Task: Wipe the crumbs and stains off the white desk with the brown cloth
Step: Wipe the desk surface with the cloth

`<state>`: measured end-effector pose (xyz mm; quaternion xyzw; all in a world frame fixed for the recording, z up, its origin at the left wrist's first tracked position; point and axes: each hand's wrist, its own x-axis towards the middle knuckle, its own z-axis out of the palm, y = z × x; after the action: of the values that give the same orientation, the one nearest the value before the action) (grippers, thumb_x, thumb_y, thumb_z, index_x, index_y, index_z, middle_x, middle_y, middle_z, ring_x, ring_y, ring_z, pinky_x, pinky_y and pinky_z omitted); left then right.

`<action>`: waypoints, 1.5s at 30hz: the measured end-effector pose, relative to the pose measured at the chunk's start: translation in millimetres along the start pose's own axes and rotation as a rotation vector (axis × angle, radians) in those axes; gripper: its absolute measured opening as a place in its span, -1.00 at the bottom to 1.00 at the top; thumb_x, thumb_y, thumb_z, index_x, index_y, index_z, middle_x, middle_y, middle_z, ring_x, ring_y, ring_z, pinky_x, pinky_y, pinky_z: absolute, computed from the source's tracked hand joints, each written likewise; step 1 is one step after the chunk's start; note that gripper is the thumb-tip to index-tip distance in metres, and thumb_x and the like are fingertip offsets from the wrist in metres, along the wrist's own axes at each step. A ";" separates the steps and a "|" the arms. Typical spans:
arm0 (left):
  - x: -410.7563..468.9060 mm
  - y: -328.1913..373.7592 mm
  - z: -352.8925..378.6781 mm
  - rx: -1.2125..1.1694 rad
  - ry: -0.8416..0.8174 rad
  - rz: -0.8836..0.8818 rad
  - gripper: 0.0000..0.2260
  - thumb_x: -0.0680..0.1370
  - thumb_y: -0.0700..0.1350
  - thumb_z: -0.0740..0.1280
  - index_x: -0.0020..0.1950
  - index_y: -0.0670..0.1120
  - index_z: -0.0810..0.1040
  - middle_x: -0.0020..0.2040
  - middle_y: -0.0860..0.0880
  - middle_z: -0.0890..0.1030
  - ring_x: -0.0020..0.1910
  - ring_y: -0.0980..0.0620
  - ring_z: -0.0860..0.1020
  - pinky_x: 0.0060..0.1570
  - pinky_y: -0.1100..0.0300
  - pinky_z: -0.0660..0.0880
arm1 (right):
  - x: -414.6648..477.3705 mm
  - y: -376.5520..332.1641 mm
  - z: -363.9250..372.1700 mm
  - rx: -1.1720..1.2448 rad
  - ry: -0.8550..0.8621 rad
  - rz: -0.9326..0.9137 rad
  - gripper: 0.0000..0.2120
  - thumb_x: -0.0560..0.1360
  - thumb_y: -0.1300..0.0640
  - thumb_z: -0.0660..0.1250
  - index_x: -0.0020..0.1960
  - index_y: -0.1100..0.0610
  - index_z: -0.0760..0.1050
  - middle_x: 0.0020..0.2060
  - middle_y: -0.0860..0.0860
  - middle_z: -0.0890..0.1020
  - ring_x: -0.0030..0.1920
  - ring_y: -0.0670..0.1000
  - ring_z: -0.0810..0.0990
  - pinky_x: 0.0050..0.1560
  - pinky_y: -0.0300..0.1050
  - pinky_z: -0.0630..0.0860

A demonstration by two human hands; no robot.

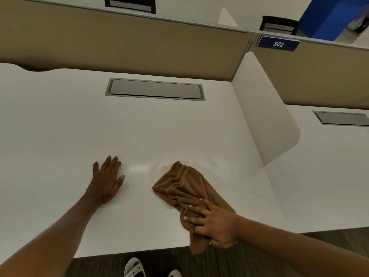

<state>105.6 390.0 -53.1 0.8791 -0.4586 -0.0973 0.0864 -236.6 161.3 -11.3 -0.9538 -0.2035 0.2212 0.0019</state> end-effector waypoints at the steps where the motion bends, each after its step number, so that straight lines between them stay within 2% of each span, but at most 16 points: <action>1: 0.0 -0.3 0.1 0.002 0.000 0.001 -0.28 0.53 0.21 -0.16 0.44 -0.28 0.29 0.50 -0.23 0.26 0.52 -0.19 0.13 0.41 -0.27 -0.04 | -9.8 7.1 1.5 0.004 -0.021 0.008 -0.49 0.43 -0.04 0.20 0.36 0.05 0.33 0.50 0.09 0.28 0.53 0.24 0.09 0.45 0.41 -0.08; 4: 0.6 -1.1 0.9 0.000 -0.009 0.008 -0.19 0.53 0.29 -0.28 0.45 -0.27 0.29 0.50 -0.22 0.26 0.52 -0.19 0.14 0.42 -0.26 -0.04 | -41.9 30.4 3.2 0.027 -0.075 0.052 -0.49 0.44 0.00 0.25 0.38 0.00 0.34 0.50 0.00 0.30 0.55 0.18 0.06 0.49 0.33 -0.09; 7: 0.4 0.0 0.8 -0.003 -0.019 -0.010 -0.27 0.53 0.22 -0.18 0.45 -0.27 0.28 0.50 -0.22 0.26 0.52 -0.17 0.12 0.42 -0.27 -0.05 | -71.1 51.1 2.7 0.066 -0.119 0.114 -0.51 0.45 0.01 0.19 0.38 -0.04 0.40 0.52 -0.09 0.25 0.57 0.05 -0.08 0.51 0.25 -0.22; 9: 0.2 0.6 0.8 -0.004 -0.018 -0.011 -0.27 0.53 0.22 -0.19 0.45 -0.27 0.28 0.50 -0.22 0.26 0.52 -0.17 0.12 0.42 -0.26 -0.05 | -79.5 56.9 1.8 0.100 -0.146 0.152 -0.53 0.44 0.03 0.17 0.34 -0.03 0.46 0.52 -0.12 0.25 0.57 0.01 -0.11 0.50 0.19 -0.28; 10: 0.1 0.7 0.6 -0.004 -0.017 -0.007 -0.24 0.53 0.26 -0.23 0.45 -0.27 0.29 0.50 -0.22 0.26 0.52 -0.18 0.12 0.42 -0.26 -0.05 | -79.5 55.2 0.2 0.135 -0.145 0.176 -0.57 0.43 0.03 0.16 0.27 -0.02 0.51 0.50 -0.11 0.29 0.57 0.02 -0.08 0.51 0.17 -0.27; 12: 0.2 0.4 1.2 -0.006 -0.015 -0.001 -0.14 0.51 0.32 -0.34 0.45 -0.27 0.29 0.50 -0.22 0.26 0.52 -0.18 0.13 0.42 -0.26 -0.05 | -73.2 43.6 -2.8 0.219 -0.075 0.261 -0.66 0.42 -0.01 0.14 0.09 0.00 0.58 0.38 -0.05 0.48 0.53 0.07 0.13 0.52 0.20 -0.13; 14: 0.5 0.1 0.9 -0.011 -0.008 -0.001 -0.10 0.49 0.33 -0.38 0.45 -0.27 0.29 0.50 -0.22 0.26 0.52 -0.18 0.13 0.42 -0.25 -0.05 | -60.6 27.3 -0.4 0.219 0.104 0.406 -0.68 0.45 -0.03 0.13 0.01 0.02 0.60 0.16 -0.01 0.63 0.36 0.11 0.39 0.50 0.23 0.05; 15: 0.7 0.2 0.8 -0.016 -0.007 -0.002 -0.10 0.49 0.34 -0.38 0.44 -0.27 0.29 0.50 -0.23 0.27 0.52 -0.18 0.13 0.42 -0.26 -0.05 | -52.8 18.4 3.2 0.190 0.218 0.508 -0.70 0.46 -0.01 0.14 0.01 0.03 0.60 0.08 -0.01 0.66 0.31 0.11 0.45 0.51 0.21 0.05; 17: 0.9 0.2 0.6 -0.019 -0.008 -0.002 -0.11 0.49 0.33 -0.36 0.43 -0.28 0.31 0.49 -0.24 0.28 0.51 -0.20 0.15 0.41 -0.27 -0.03 | -34.0 0.9 10.1 0.152 0.364 0.731 -0.67 0.47 -0.01 0.16 0.11 0.03 0.59 0.11 0.01 0.66 0.38 0.18 0.41 0.53 0.13 -0.02; 20: 2.7 0.2 0.6 -0.002 -0.012 0.003 -0.13 0.51 0.32 -0.33 0.41 -0.29 0.34 0.47 -0.25 0.31 0.49 -0.22 0.18 0.39 -0.30 0.01 | -1.3 -13.8 16.2 0.177 0.274 1.038 -0.41 0.51 -0.18 0.05 0.42 0.11 0.40 0.42 0.23 0.40 0.48 0.34 0.18 0.46 0.33 -0.02; 22: 2.2 0.9 0.4 0.007 -0.022 0.003 -0.14 0.52 0.32 -0.32 0.40 -0.29 0.35 0.46 -0.26 0.32 0.48 -0.23 0.20 0.38 -0.31 0.04 | 11.4 -16.4 21.9 0.233 0.230 1.165 -0.28 0.51 -0.30 -0.03 0.49 0.14 0.29 0.47 0.28 0.27 0.47 0.39 0.18 0.36 0.45 0.06; 26: 4.4 0.7 1.3 0.018 -0.037 0.003 -0.16 0.53 0.30 -0.30 0.40 -0.29 0.35 0.46 -0.26 0.33 0.48 -0.23 0.21 0.37 -0.32 0.05 | 13.4 -2.5 31.9 0.281 0.249 1.198 -0.28 0.55 -0.33 -0.20 0.49 0.09 0.27 0.48 0.27 0.26 0.45 0.38 0.24 0.23 0.54 0.24; 28: 5.4 0.4 1.1 0.026 -0.043 0.003 -0.18 0.54 0.29 -0.30 0.40 -0.28 0.35 0.46 -0.25 0.33 0.48 -0.23 0.21 0.37 -0.33 0.06 | 12.5 9.2 37.0 0.286 0.252 1.201 -0.32 0.57 -0.30 -0.20 0.48 0.05 0.30 0.49 0.24 0.27 0.45 0.37 0.26 0.22 0.55 0.27; 32: 6.1 -0.8 1.4 0.040 -0.049 0.002 -0.18 0.53 0.29 -0.30 0.42 -0.27 0.33 0.47 -0.24 0.31 0.50 -0.22 0.18 0.39 -0.32 0.04 | 18.6 42.7 37.5 0.272 0.224 1.223 -0.41 0.56 -0.25 -0.05 0.52 -0.04 0.23 0.54 0.16 0.17 0.49 0.33 0.18 0.26 0.53 0.23; 36: 7.2 -2.5 3.0 0.052 -0.055 -0.003 -0.18 0.52 0.30 -0.31 0.45 -0.25 0.29 0.50 -0.21 0.26 0.52 -0.19 0.13 0.42 -0.31 0.01 | 32.2 80.6 33.1 0.283 0.226 1.241 -0.43 0.58 -0.24 -0.01 0.55 -0.13 0.06 0.58 0.06 -0.02 0.55 0.25 -0.05 0.35 0.49 0.10; 45: 7.1 -1.3 1.6 0.065 -0.085 -0.001 -0.22 0.54 0.27 -0.30 0.45 -0.25 0.28 0.50 -0.22 0.27 0.51 -0.21 0.14 0.40 -0.33 0.03 | 107.8 129.0 -17.7 0.338 0.288 1.169 -0.46 0.59 -0.26 -0.07 0.54 -0.15 0.07 0.59 0.06 -0.01 0.52 0.33 -0.04 0.33 0.52 0.04</action>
<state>110.1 384.7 -55.6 0.8769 -0.4641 -0.1194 0.0380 -90.8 86.4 -52.8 -0.9141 0.3923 0.0839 0.0590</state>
